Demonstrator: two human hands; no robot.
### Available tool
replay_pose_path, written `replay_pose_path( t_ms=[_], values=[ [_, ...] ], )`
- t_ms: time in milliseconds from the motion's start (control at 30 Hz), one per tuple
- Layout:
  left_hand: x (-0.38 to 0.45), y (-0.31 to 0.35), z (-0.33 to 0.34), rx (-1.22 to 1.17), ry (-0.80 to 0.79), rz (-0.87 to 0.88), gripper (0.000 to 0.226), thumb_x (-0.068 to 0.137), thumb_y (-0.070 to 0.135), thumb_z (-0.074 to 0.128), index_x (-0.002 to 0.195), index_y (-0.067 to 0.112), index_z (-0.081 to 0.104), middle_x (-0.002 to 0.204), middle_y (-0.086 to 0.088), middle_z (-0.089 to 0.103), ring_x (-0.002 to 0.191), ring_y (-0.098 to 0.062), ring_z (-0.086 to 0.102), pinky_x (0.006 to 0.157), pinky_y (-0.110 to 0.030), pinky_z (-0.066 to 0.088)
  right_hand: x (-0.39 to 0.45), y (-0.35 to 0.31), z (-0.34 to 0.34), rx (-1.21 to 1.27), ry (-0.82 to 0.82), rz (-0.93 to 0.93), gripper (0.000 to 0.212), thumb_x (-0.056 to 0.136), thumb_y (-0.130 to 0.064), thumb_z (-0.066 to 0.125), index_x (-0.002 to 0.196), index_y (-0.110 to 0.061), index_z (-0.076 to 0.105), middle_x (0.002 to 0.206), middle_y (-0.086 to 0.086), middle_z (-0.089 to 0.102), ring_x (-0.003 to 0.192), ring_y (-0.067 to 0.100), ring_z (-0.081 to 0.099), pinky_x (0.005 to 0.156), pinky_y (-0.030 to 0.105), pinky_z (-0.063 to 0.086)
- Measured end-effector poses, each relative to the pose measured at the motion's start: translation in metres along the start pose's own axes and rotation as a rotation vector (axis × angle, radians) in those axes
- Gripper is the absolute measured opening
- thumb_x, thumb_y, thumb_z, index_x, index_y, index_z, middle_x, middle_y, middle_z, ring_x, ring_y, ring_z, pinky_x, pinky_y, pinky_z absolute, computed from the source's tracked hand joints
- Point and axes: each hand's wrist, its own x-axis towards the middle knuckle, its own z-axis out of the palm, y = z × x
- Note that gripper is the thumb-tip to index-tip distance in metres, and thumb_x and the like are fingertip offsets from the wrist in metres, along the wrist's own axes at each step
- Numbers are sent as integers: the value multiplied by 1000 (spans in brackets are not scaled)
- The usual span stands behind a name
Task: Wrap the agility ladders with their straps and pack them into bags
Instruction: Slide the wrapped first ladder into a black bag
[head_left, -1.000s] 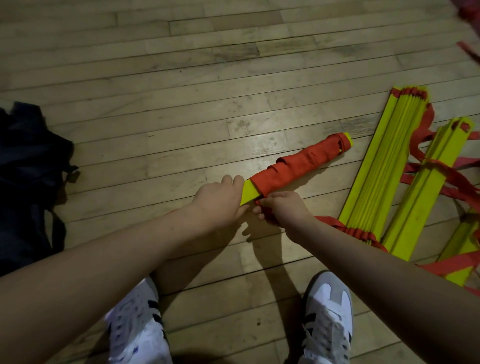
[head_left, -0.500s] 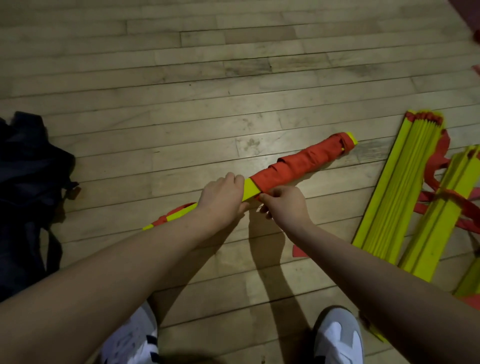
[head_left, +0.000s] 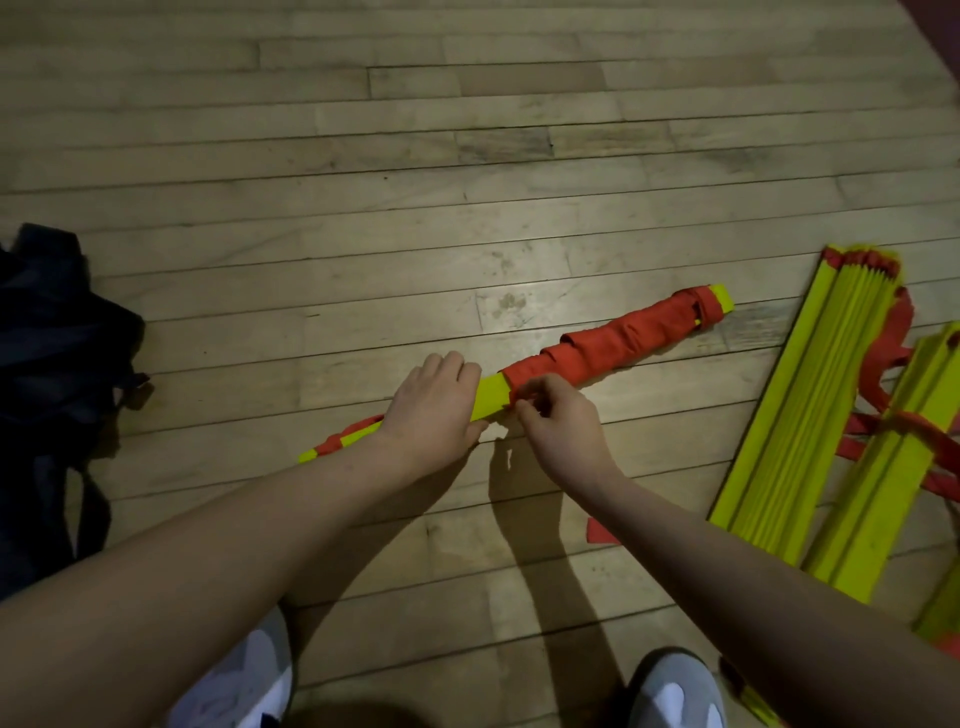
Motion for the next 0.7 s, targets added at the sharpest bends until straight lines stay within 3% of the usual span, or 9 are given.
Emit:
replay_pose_path(
  t_ms=[67,267,467,700],
  values=[
    [-12,-3,-3,-63,17,-61,51,90,39,58,132,14,42,127,-6,44,118,-25,40,96,-33,35,-4,-8,3,-43,3,-59,12,93,-14,54,103,-10,61,79,0,63,73,17,59,65,33,47],
    [-50,-35,-22,-283,8,-276,39,94,32,53,128,13,46,125,-6,50,114,-24,49,89,-37,44,-1,-52,28,-143,-88,-118,18,92,-12,51,106,-11,62,69,-4,57,66,17,55,63,33,46],
    [-90,-88,-46,-393,46,-468,33,95,33,50,123,15,51,116,-3,56,105,-22,55,83,-36,48,9,-108,79,-273,-256,-233,24,90,-16,54,112,-15,63,88,3,62,86,23,59,79,36,49],
    [-139,-167,-50,-476,173,-711,21,97,27,49,113,14,53,108,0,53,87,-12,48,69,-28,40,23,-175,165,-420,-441,-436,26,91,-15,54,116,-15,63,107,6,61,100,23,57,84,37,48]
  ],
)
